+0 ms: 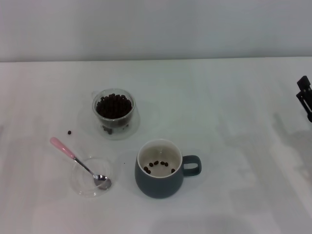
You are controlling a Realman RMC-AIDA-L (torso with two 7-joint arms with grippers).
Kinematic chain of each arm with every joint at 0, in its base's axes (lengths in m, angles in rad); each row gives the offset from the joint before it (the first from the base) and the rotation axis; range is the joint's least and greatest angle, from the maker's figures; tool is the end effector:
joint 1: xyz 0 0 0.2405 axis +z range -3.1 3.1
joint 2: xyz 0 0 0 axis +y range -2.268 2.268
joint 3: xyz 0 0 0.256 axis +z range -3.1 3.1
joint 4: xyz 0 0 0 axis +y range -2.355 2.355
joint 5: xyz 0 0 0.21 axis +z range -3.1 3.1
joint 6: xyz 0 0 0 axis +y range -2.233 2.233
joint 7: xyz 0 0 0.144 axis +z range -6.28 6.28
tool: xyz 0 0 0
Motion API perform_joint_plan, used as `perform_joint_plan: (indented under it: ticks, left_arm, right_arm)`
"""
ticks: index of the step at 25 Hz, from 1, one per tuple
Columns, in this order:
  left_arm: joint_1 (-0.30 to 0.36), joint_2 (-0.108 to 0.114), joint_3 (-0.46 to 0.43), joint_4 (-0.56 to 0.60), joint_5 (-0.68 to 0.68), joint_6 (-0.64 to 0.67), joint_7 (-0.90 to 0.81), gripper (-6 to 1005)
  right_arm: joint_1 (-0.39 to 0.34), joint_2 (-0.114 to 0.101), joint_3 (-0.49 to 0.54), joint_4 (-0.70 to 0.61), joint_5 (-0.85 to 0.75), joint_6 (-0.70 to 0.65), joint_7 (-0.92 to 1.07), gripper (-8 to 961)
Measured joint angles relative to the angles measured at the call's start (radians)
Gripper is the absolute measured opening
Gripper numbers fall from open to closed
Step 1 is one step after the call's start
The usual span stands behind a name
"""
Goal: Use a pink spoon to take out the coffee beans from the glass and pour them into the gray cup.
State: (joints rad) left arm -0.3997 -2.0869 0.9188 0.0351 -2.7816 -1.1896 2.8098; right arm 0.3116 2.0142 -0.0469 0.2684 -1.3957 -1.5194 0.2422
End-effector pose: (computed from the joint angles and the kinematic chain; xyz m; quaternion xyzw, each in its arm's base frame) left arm -0.3800 0.3074 0.0246 -0.6059 -0.3124 -0.3032 0.6658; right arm 0.3468 0.2587 0.0017 -0.6351 0.2617 0.3917 0.6122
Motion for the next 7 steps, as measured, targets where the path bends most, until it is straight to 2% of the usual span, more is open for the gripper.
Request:
perform_joint_plan:
  ticks: [7]
  left_arm:
    - [0.009,0.001,0.000,0.000,-0.025,-0.029,-0.023,799]
  right_arm:
    - [0.017,0.000,0.048,-0.023,-0.001,0.002,-0.001,844]
